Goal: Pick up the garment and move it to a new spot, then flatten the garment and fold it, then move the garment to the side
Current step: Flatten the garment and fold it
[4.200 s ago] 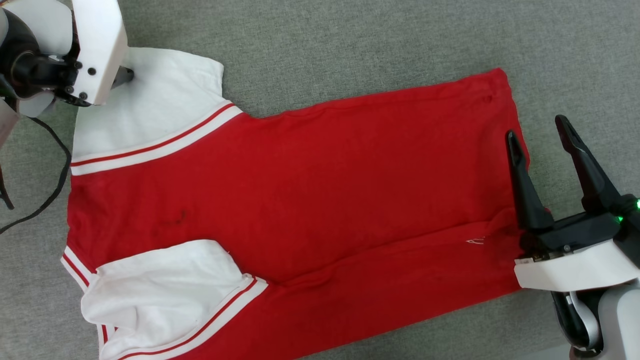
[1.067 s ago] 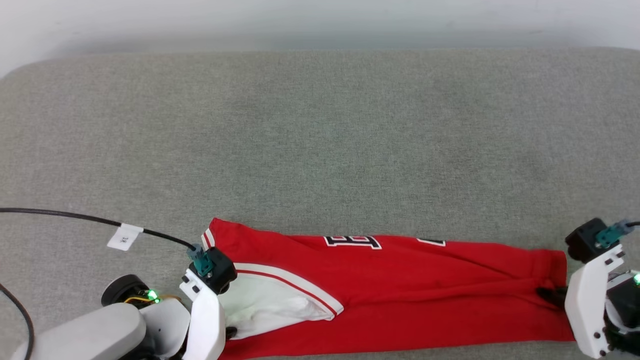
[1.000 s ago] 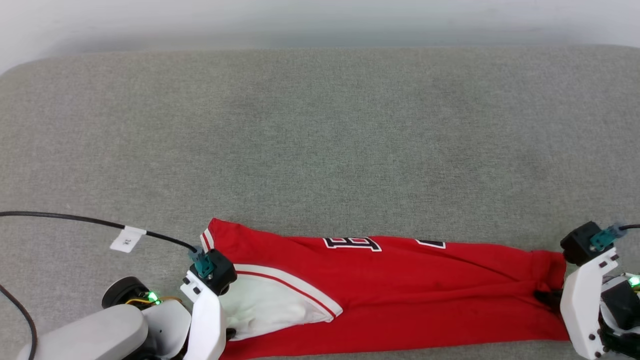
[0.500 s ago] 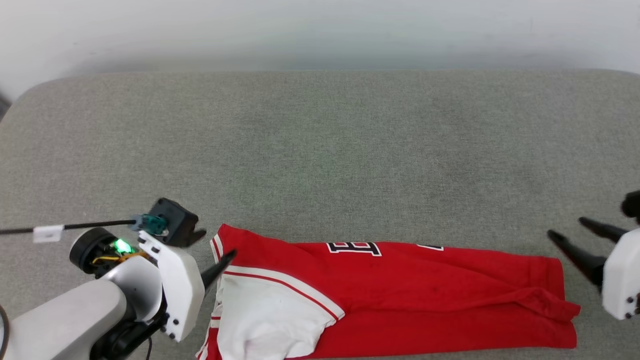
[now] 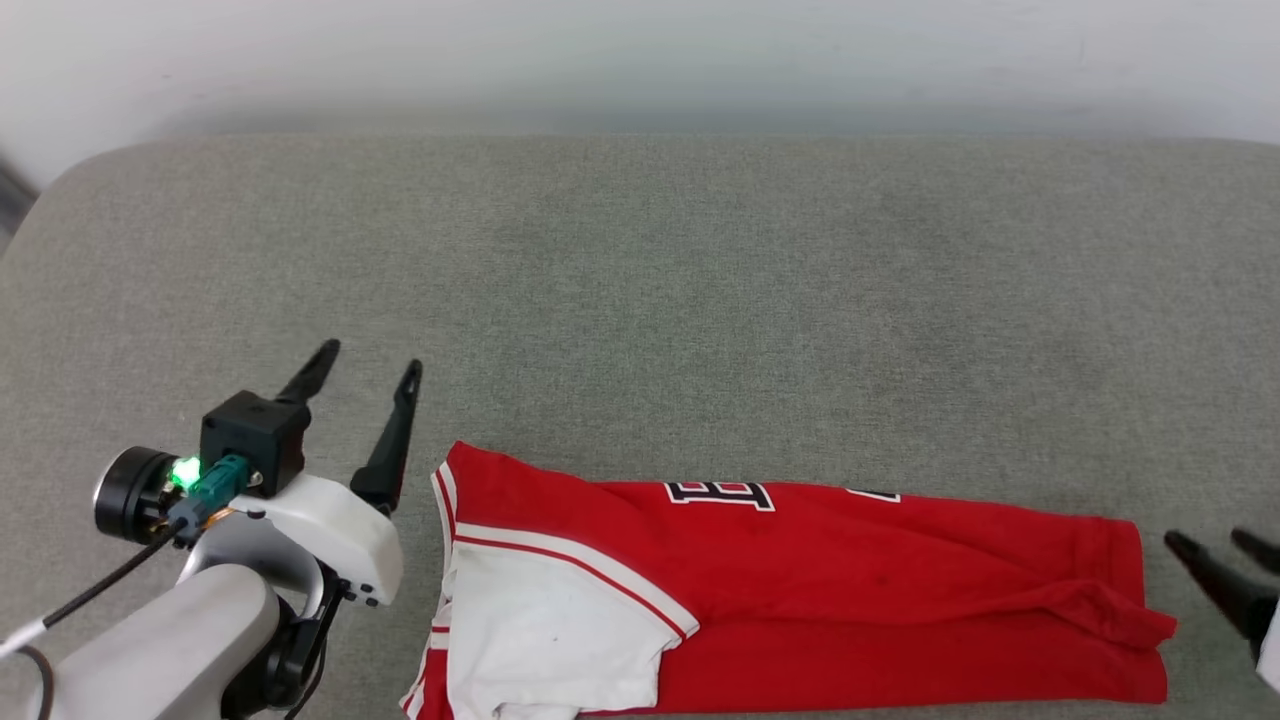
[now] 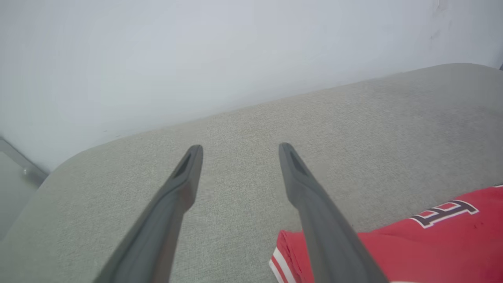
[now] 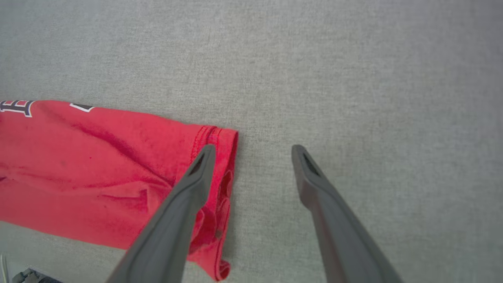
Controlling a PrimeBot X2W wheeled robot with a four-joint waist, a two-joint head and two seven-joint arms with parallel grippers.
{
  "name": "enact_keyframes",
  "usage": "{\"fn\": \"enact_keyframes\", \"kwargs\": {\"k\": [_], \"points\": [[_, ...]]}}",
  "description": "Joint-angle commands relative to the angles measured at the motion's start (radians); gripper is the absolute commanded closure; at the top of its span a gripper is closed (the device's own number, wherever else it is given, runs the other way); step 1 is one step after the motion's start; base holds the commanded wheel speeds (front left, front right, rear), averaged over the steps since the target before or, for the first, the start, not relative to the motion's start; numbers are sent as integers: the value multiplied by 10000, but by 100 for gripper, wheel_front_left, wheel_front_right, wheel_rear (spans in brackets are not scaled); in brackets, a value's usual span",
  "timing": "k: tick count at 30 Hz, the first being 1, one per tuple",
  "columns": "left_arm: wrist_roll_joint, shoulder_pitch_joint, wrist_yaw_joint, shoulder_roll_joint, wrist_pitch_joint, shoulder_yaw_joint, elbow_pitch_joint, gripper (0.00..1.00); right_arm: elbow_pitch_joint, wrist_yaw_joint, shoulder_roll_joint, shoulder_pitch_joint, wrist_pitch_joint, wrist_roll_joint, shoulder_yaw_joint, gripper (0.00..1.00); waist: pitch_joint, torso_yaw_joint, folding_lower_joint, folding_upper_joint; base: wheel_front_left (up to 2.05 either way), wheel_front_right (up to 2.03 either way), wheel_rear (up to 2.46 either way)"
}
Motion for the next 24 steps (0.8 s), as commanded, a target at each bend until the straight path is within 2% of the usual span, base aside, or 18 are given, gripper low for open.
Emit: {"fn": "enact_keyframes", "kwargs": {"k": [1,5,10,12,14,15,19,24], "points": [[168,212,223,-110,-117,210,42,0,35,-4,166,190,152,129,-121,0,35,29,0,-1,0,0,0],[831,693,757,-583,-226,1068,-1,0,170,-4,616,549,552,397,-288,0,144,138,0,-1,0,0,0],[1981,1829,1004,-1375,-236,2614,-218,0,355,-4,1129,717,823,525,-130,0,280,287,0,-1,0,0,0],[2205,2063,981,-1542,-237,2898,-269,0,375,-4,1197,744,855,526,-39,0,304,320,0,-1,0,0,0],[2902,2780,849,-2076,-239,3739,-385,0,439,-3,1501,843,1123,644,454,0,355,392,0,-1,0,0,0],[2902,2780,849,-2076,-239,3739,-385,0,439,-3,1501,843,1123,644,454,0,355,392,0,-1,0,0,0],[3813,3651,604,-2872,-238,4793,-476,0,607,8,1816,838,1334,725,1073,0,387,450,0,-1,0,0,0],[5114,4495,232,-3759,-239,5625,-547,0,911,22,2104,650,1237,666,1549,0,353,514,0,-1,0,0,0]]}}
